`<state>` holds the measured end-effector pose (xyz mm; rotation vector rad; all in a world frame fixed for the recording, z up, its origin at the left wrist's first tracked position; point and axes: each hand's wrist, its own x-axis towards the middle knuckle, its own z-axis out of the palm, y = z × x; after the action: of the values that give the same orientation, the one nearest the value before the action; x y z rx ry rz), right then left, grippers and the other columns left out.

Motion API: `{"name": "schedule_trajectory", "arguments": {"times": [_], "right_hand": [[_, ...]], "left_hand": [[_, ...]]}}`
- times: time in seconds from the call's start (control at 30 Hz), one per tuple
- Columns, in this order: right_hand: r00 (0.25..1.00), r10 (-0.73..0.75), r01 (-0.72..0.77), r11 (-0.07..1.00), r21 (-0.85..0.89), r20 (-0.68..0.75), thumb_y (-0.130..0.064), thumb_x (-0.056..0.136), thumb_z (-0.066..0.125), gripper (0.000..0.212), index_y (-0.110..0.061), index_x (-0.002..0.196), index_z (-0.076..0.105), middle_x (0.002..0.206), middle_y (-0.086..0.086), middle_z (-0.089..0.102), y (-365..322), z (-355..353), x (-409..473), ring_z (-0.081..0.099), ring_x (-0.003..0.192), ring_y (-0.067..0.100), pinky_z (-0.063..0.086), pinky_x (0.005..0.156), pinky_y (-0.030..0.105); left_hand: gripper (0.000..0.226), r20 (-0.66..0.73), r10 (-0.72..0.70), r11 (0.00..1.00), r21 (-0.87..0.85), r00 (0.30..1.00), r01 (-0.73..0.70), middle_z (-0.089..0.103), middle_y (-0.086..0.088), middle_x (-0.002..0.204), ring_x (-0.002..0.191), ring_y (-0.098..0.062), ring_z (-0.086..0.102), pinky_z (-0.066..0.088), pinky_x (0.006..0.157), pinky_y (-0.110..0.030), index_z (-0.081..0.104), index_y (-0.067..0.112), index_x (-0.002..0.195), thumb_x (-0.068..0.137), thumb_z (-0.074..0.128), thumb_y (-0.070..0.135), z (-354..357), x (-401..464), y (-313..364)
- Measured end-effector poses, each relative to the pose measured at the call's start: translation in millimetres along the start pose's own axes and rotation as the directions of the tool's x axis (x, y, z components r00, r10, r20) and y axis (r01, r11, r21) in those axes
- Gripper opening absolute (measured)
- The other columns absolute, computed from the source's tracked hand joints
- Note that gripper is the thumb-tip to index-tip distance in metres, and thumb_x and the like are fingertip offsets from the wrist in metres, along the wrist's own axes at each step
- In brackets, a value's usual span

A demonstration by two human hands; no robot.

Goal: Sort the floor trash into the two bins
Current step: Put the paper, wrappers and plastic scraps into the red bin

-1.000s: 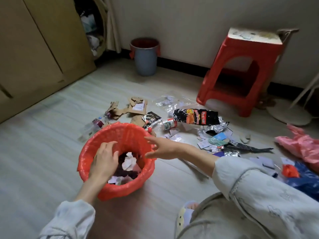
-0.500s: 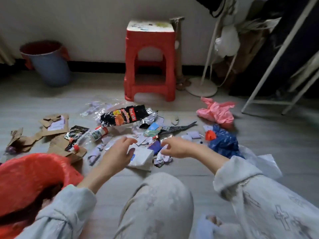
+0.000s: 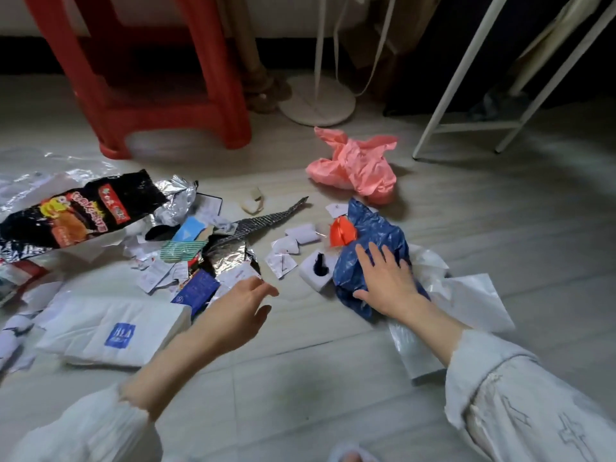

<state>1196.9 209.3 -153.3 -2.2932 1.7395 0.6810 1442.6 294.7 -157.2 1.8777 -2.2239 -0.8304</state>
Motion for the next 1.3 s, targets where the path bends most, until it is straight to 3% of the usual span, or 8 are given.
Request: {"name": "schedule_trajectory", "arguments": {"times": [0.1,0.3,0.53,0.7,0.93,1.07,1.13,1.3], "right_hand": [[0.999,0.05,-0.05,0.999,-0.012,-0.006,-0.049,0.087,0.055,0.092,-0.021,0.149,-0.008,0.157,0.01,-0.011,6.3,35.6,32.0,-0.006,0.144,0.034,0.021,0.11,0.055],[0.982,0.041,-0.025,0.996,0.091,-0.184,-0.01,0.094,0.039,0.032,-0.01,0.126,0.044,0.139,0.01,0.038,0.3,65.1,36.3,0.03,0.13,0.032,0.047,0.089,0.038],[0.973,-0.057,0.158,0.868,0.47,-0.222,-0.015,0.092,0.047,0.019,-0.016,0.107,0.058,0.118,0.001,0.055,-42.3,75.9,-46.8,0.051,0.109,0.026,0.037,0.091,0.037],[0.934,-0.237,0.335,0.844,0.419,-0.269,-0.023,0.07,0.075,0.045,-0.013,0.113,0.063,0.129,0.007,0.058,-62.6,91.6,-78.6,0.057,0.117,0.027,0.049,0.095,0.045],[0.92,-0.386,0.388,0.921,-0.025,0.065,-0.049,0.075,0.068,0.114,-0.016,0.148,-0.013,0.158,0.001,-0.013,-41.3,116.7,-51.6,-0.008,0.146,0.021,-0.009,0.115,0.044],[0.93,-0.358,0.361,0.932,-0.022,0.084,-0.042,0.07,0.075,0.106,-0.007,0.148,0.013,0.152,0.01,0.027,-51.0,132.2,-41.0,0.033,0.135,0.027,0.025,0.114,0.039],[0.919,-0.392,0.39,0.92,-0.044,-0.049,-0.03,0.052,0.083,0.072,-0.01,0.117,0.06,0.103,0.005,0.065,-55.5,139.9,-38.9,0.062,0.091,0.021,0.05,0.081,0.029],[0.798,-0.43,0.489,0.871,0.038,-0.422,-0.005,0.044,0.048,0.021,-0.014,0.062,0.053,0.064,0.001,0.053,-54.6,142.1,-56.8,0.049,0.063,0.02,0.029,0.062,0.026]], "left_hand": [[0.033,0.026,0.014,1.0,-0.004,1.0,-0.014,0.046,0.001,0.128,0.118,-0.017,0.045,0.042,0.093,-0.029,0.049,0.022,0.127,0.094,0.047,0.023,20.0,9.7,-11.2],[0.038,0.025,-0.019,0.999,-0.033,0.999,0.02,0.042,0.001,0.132,0.122,-0.017,0.042,0.041,0.094,-0.027,0.046,0.023,0.131,0.093,0.049,0.02,39.8,15.4,-21.4],[0.063,-0.047,0.124,0.989,-0.077,0.991,-0.127,0.031,-0.009,0.146,0.133,-0.025,0.034,0.033,0.105,-0.031,0.033,0.014,0.14,0.086,0.061,0.032,49.7,10.0,14.1],[0.097,0.25,0.059,0.995,0.069,0.966,-0.078,-0.003,-0.004,0.157,0.145,-0.02,0.004,0.016,0.115,-0.032,0.007,0.018,0.148,0.078,0.064,0.052,71.9,-11.0,13.4],[0.118,0.449,0.004,0.872,0.435,0.893,-0.223,-0.011,-0.005,0.157,0.145,-0.023,-0.006,0.006,0.117,-0.042,-0.013,0.014,0.147,0.071,0.07,0.05,102.5,-3.7,0.8],[0.117,0.359,0.087,0.862,0.44,0.929,-0.25,0.024,-0.016,0.149,0.14,-0.03,0.021,0.016,0.115,-0.043,0.005,0.004,0.147,0.064,0.077,0.045,119.4,-3.3,-0.3],[0.109,0.282,0.164,0.848,0.449,0.945,-0.281,0.057,-0.013,0.116,0.108,-0.028,0.057,0.044,0.095,-0.041,0.039,0.001,0.135,0.042,0.085,0.034,130.4,-6.7,-2.7],[0.053,0.134,0.377,0.856,0.328,0.916,-0.4,0.059,0.0,0.073,0.064,-0.019,0.06,0.033,0.076,-0.028,0.061,0.013,0.092,0.04,0.072,0.01,141.8,-20.9,-9.7]]}}
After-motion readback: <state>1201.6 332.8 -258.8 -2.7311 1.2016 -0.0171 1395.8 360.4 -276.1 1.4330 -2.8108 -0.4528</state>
